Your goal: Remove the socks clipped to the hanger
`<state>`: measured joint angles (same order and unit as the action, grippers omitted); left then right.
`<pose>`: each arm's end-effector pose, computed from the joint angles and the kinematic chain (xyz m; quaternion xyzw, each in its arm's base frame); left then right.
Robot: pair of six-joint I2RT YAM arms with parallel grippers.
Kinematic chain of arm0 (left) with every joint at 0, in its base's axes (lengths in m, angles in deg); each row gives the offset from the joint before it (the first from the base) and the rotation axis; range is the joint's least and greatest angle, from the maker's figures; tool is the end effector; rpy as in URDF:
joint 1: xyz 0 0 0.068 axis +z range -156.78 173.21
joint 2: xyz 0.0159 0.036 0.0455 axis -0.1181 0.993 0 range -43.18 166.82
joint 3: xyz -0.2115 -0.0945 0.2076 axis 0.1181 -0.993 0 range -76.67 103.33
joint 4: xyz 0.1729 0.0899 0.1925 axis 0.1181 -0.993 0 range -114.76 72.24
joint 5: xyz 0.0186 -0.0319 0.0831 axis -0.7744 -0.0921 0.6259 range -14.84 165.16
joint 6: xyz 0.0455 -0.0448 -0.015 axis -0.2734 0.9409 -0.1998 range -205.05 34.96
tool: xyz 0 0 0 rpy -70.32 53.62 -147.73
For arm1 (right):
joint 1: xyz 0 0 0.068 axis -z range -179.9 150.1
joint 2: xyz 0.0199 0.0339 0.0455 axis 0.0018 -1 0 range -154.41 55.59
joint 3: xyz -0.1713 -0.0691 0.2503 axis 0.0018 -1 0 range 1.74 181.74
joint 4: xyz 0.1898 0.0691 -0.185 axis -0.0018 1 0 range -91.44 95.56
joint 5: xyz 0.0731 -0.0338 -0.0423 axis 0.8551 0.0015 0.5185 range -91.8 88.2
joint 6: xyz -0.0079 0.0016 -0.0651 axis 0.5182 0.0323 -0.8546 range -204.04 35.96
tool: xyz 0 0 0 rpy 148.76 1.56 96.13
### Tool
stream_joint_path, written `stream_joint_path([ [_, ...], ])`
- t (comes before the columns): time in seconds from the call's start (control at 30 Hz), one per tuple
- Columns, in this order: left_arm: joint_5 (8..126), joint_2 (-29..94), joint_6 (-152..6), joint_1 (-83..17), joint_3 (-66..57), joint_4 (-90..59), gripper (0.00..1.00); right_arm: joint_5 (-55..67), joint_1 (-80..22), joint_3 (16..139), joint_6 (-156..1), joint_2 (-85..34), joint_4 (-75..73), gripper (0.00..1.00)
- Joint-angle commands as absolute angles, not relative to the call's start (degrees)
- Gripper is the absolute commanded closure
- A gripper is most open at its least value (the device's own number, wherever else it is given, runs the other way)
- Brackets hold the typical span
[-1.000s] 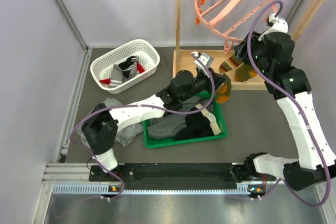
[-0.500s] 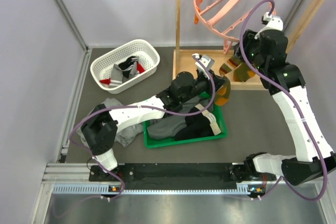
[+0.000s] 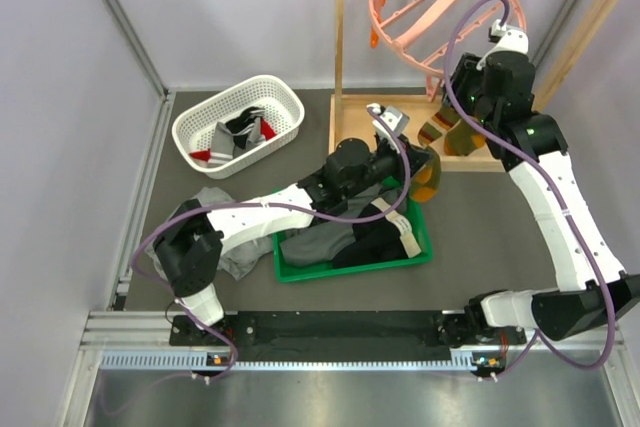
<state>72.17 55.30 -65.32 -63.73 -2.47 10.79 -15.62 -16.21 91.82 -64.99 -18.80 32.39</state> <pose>0.2432 -0.3787 0.3714 0.2351 0.6384 -0.4684 0.5637 0.2806 0.0692 0.4947 0.0898 0.8019 0.0841 0.5846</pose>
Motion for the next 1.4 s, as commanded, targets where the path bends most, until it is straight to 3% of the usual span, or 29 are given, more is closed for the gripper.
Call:
stream_joint_path([
  [0.0,72.87,51.22,-66.06,-64.18,-3.45,13.44,1.0,-17.79,-15.63,93.41,-65.4,-18.77,28.18,0.58],
  [0.17,73.22,51.04,-66.06,-64.35,-4.51,13.79,1.0,-20.78,-15.63,92.71,-64.26,-18.15,26.78,0.62],
  [0.23,73.31,51.04,-65.97,-64.44,-4.68,13.88,1.0,-20.87,-15.54,92.27,-64.0,-17.8,25.9,0.69],
  [0.4,73.57,50.6,-66.06,-64.44,-4.95,13.88,1.0,-21.04,-15.54,90.87,-63.56,-17.19,24.76,1.0],
  [0.8,87.81,44.98,-71.34,-60.41,-3.74,2.74,1.0,-15.51,-15.63,92.0,-61.28,-16.92,26.25,0.99],
  [0.93,87.56,44.81,-66.34,-47.79,0.85,-11.24,1.0,-11.3,-15.63,93.5,-58.64,-17.62,27.66,0.97],
  [1.13,83.41,46.2,-63.33,-29.32,4.89,-17.49,1.0,-8.65,-15.63,93.5,-57.49,-17.89,27.39,0.96],
  [1.37,83.24,51.91,-63.25,-16.2,8.06,-21.28,1.0,-7.69,-15.63,92.53,-57.49,-16.83,26.69,0.96],
])
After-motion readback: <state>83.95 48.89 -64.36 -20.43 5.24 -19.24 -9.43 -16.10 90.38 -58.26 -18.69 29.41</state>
